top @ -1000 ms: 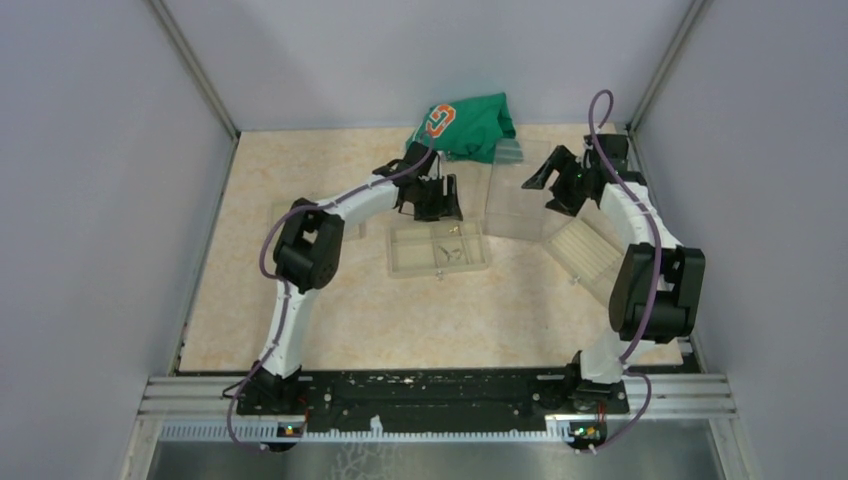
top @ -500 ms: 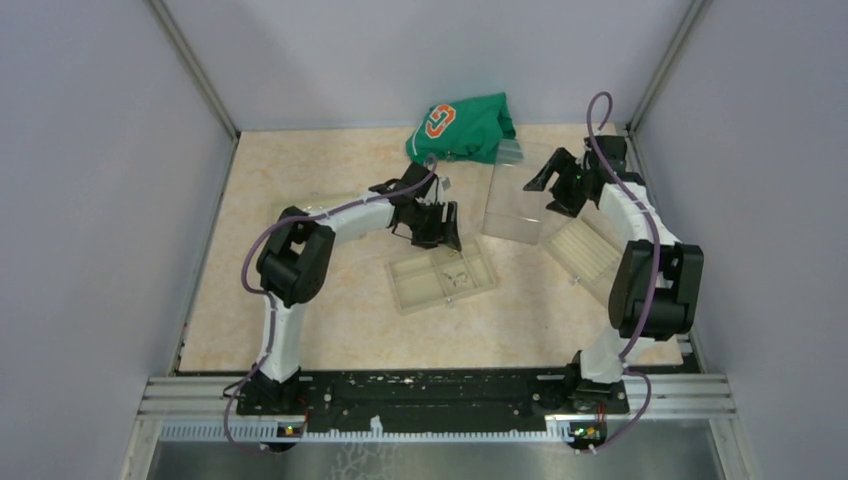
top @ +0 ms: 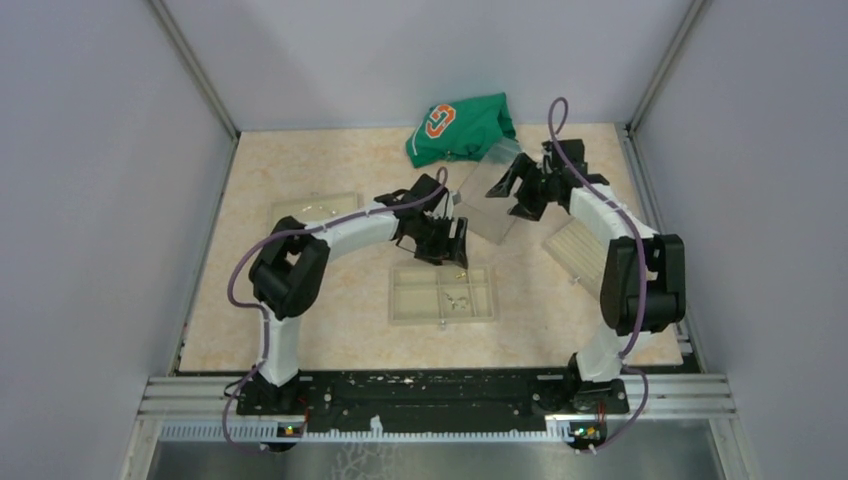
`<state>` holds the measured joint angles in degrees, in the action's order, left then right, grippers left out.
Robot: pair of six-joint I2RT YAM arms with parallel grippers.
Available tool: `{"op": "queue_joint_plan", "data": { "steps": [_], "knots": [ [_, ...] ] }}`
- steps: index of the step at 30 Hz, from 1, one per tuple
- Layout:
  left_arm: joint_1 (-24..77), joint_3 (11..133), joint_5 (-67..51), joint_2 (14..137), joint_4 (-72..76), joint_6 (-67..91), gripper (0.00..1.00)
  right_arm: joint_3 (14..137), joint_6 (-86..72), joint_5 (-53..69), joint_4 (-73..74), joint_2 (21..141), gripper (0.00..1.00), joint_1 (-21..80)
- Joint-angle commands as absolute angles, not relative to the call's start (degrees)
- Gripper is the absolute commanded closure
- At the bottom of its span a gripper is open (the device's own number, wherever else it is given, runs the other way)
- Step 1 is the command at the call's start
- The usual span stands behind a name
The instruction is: Organize the mixed jewelry
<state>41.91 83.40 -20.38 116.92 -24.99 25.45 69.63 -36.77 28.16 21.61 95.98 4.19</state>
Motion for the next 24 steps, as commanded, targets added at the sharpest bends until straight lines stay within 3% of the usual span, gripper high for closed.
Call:
{"op": "queue_joint_plan", "data": {
  "steps": [1,8,13,18,24],
  "knots": [
    [40.77,84.36,-14.02,108.29,-30.78,24.62,0.19,72.37,-42.26,29.64,14.55,97.37,0.25,10.45],
    [35.45,80.38,-11.5,97.55,-37.03,23.09,0.18,80.61,-52.63,24.6,7.78,105.71,0.26,21.65],
    [30.33,74.84,-12.02,90.49,-37.85,22.81,0.18,88.85,-54.32,24.26,10.48,111.75,0.27,24.34],
    [24.69,71.5,-13.19,85.46,-37.25,23.67,0.18,87.88,-46.91,19.25,17.99,105.59,0.27,24.07],
    [22.5,72.44,-9.79,85.29,-39.17,22.63,0.18,78.06,-38.89,11.45,25.77,88.38,0.25,20.8]
  ]
}}
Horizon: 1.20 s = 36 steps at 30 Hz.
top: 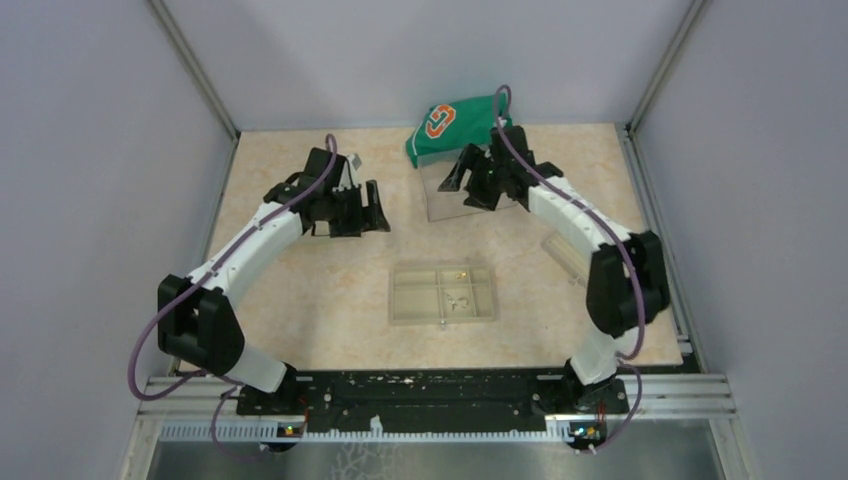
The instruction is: Organize the mixed jewelry
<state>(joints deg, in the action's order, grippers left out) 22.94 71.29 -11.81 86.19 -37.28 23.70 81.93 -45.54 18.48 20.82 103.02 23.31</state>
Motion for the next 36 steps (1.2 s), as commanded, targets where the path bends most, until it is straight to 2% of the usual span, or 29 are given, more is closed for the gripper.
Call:
{"op": "queue_joint_plan", "data": {
  "steps": [1,7,13,16,26,36],
  "knots": [
    [22.5,72.72,-9.17,85.6,-39.93,22.59,0.18,75.9,-37.9,10.09,27.0,85.4,0.25,19.8],
    [22.76,69.14,-10.88,84.88,-39.54,24.6,0.18,64.93,-33.25,1.02,38.74,71.37,0.27,17.74],
    [23.0,67.51,-12.09,85.07,-38.12,26.96,0.18,53.38,-39.86,-1.98,42.6,65.42,0.38,27.03],
    [23.11,68.67,-12.31,85.93,-37.9,27.32,0.18,48.25,-42.97,-0.42,39.86,65.21,0.44,29.23],
    [23.53,72.6,-11.12,88.77,-36.6,28.96,0.18,42.4,-43.95,-0.26,33.54,69.51,0.51,31.28],
    [25.66,88.31,-6.86,102.5,-35.43,32.26,0.16,41.43,-43.65,-2.79,28.53,77.41,0.62,33.75]
  ]
}}
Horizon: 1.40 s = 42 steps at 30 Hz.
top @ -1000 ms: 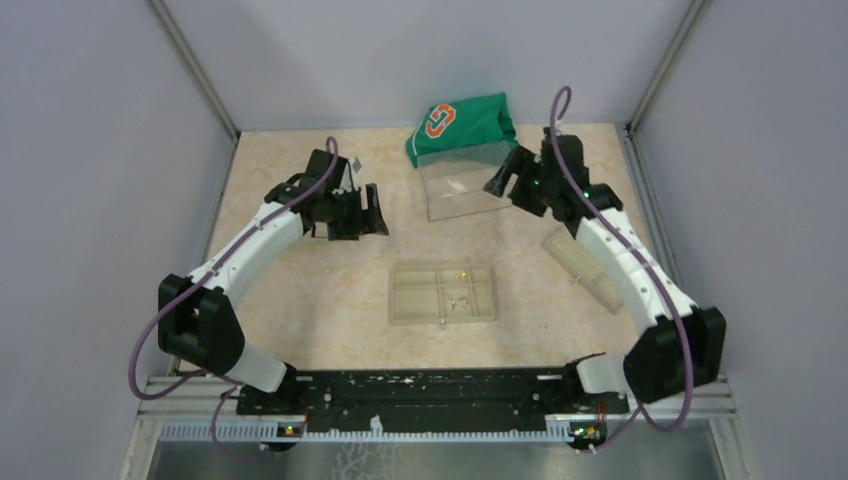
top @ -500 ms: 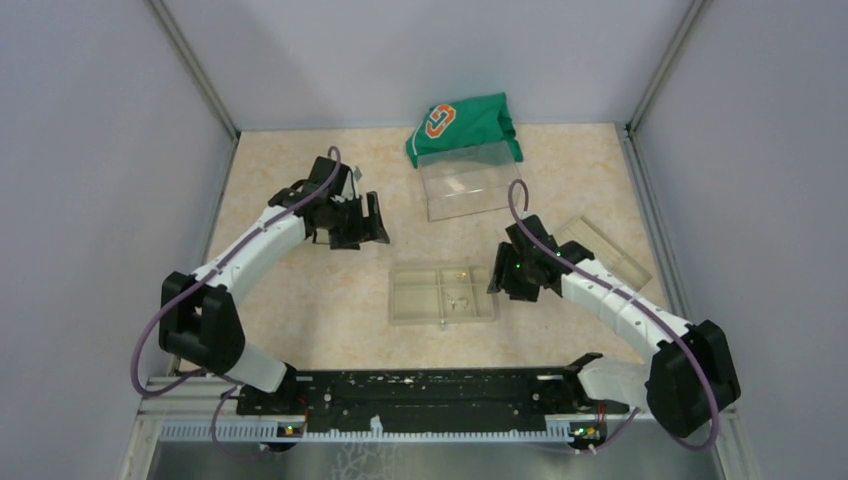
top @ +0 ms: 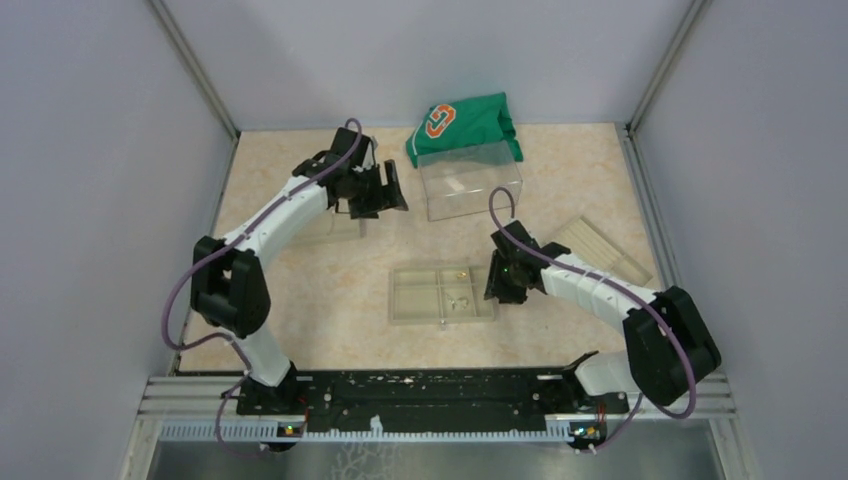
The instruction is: Organize the mixed jewelry
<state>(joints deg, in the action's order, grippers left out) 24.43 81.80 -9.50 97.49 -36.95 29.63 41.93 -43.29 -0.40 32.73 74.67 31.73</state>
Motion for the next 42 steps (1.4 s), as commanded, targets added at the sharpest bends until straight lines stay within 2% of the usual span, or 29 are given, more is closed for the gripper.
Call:
{"op": "queue_joint_plan", "data": {
  "steps": [1,5,10,13,20,24,29,32,42],
  "knots": [
    [25.72,91.12,-6.22,104.15,-35.45,32.18,0.16,41.28,-43.74,-3.23,28.16,78.22,0.63,33.78],
    [25.75,99.95,-4.4,110.85,-33.55,30.57,0.16,41.02,-43.62,-4.55,27.15,80.47,0.75,33.84],
    [25.75,117.83,-3.31,122.35,-37.88,28.06,0.14,42.48,-41.85,-5.74,28.99,80.81,1.0,33.77],
    [25.64,124.22,-1.45,126.99,-37.86,26.63,0.13,43.72,-40.36,-6.92,31.4,79.68,1.0,33.34],
    [25.38,126.14,-4.19,131.88,-26.84,24.46,0.08,46.69,-36.25,-8.34,39.06,74.04,1.0,31.31],
    [25.31,131.31,-5.9,137.14,-27.03,23.83,0.07,48.52,-34.45,-8.05,43.17,71.03,1.0,28.18],
    [25.52,130.69,-6.76,139.24,-28.2,22.45,0.08,51.03,-32.78,-9.06,47.63,68.46,1.0,24.84],
    [25.56,127.37,-5.67,138.65,-30.92,21.28,0.09,51.83,-32.73,-9.52,48.89,67.82,1.0,24.44],
    [25.49,105.57,-1.59,127.58,-31.82,16.8,0.1,54.44,-31.74,-9.79,50.8,68.13,1.0,23.99]
  ]
}}
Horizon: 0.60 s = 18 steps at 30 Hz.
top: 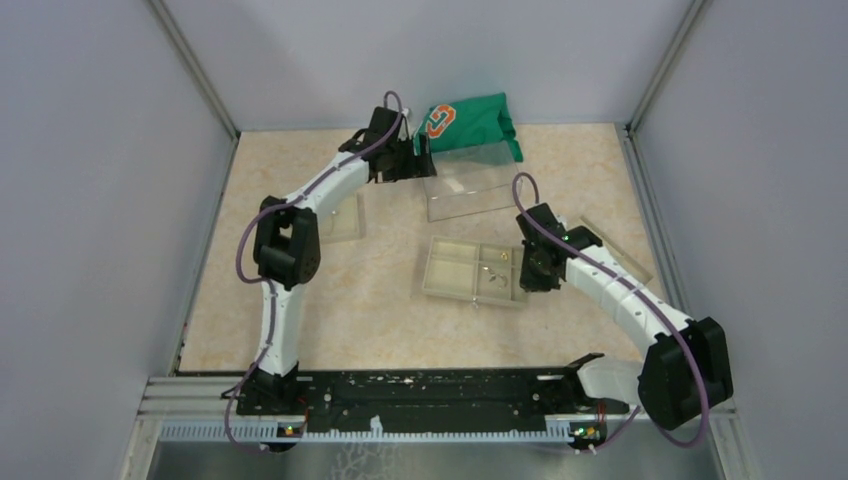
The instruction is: Organize the mixed jewelry
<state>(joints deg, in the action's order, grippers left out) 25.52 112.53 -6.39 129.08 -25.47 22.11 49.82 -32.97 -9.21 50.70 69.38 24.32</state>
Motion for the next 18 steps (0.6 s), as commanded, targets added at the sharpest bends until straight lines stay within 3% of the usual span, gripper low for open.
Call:
{"op": "queue_joint_plan", "data": {
  "steps": [1,8,18],
  "knots": [
    [25.39,104.3,-1.24,126.85,-32.42,16.16,0.1,54.84,-31.3,-9.98,51.05,68.38,1.0,23.99],
    [25.05,96.62,-0.95,121.2,-34.07,13.82,0.09,57.58,-29.27,-13.57,51.91,70.46,1.0,23.93],
    [23.97,99.01,-7.13,114.73,-34.87,16.91,0.07,61.01,-24.27,-14.87,46.44,76.36,1.0,17.79]
  ]
}}
